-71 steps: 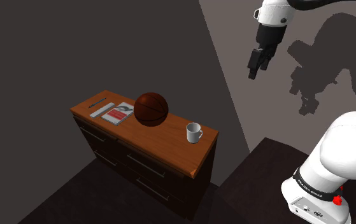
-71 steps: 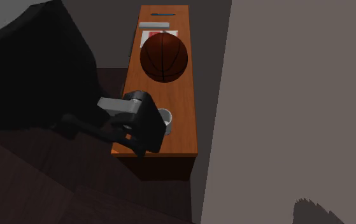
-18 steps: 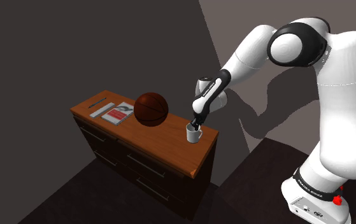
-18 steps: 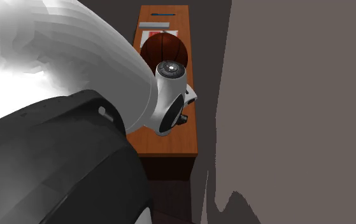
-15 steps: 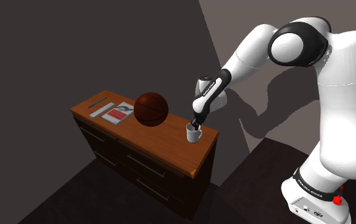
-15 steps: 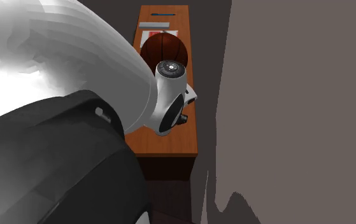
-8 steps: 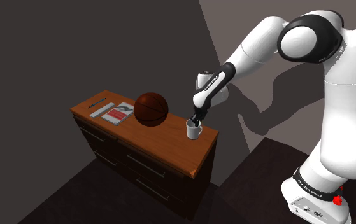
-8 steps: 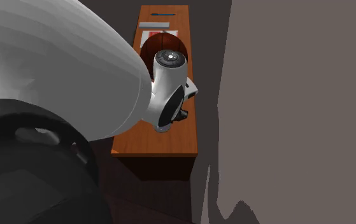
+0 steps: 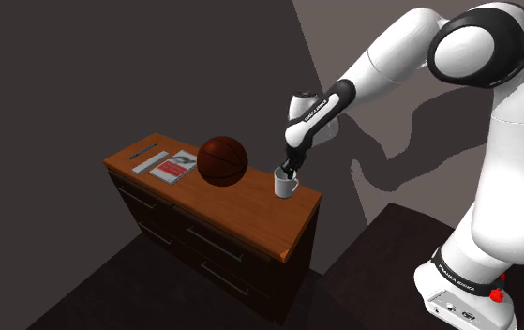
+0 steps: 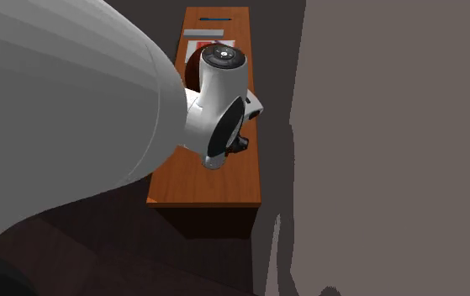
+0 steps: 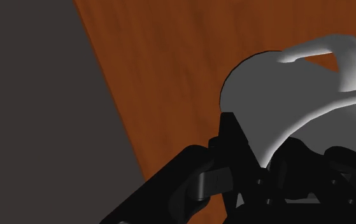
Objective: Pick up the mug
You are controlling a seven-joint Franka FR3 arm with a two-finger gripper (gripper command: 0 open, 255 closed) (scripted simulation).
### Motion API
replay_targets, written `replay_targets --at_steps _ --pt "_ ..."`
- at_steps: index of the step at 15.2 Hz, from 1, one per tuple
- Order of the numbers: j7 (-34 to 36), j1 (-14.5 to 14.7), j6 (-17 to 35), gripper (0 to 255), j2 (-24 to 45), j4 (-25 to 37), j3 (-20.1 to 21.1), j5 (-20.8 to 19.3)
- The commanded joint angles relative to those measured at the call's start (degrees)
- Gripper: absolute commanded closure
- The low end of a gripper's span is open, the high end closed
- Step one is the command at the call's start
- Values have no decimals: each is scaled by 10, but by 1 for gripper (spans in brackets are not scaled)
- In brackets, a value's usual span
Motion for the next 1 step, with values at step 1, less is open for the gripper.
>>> replay_targets --at_steps 1 --pt "0 0 -5 255 -4 1 -1 -1"
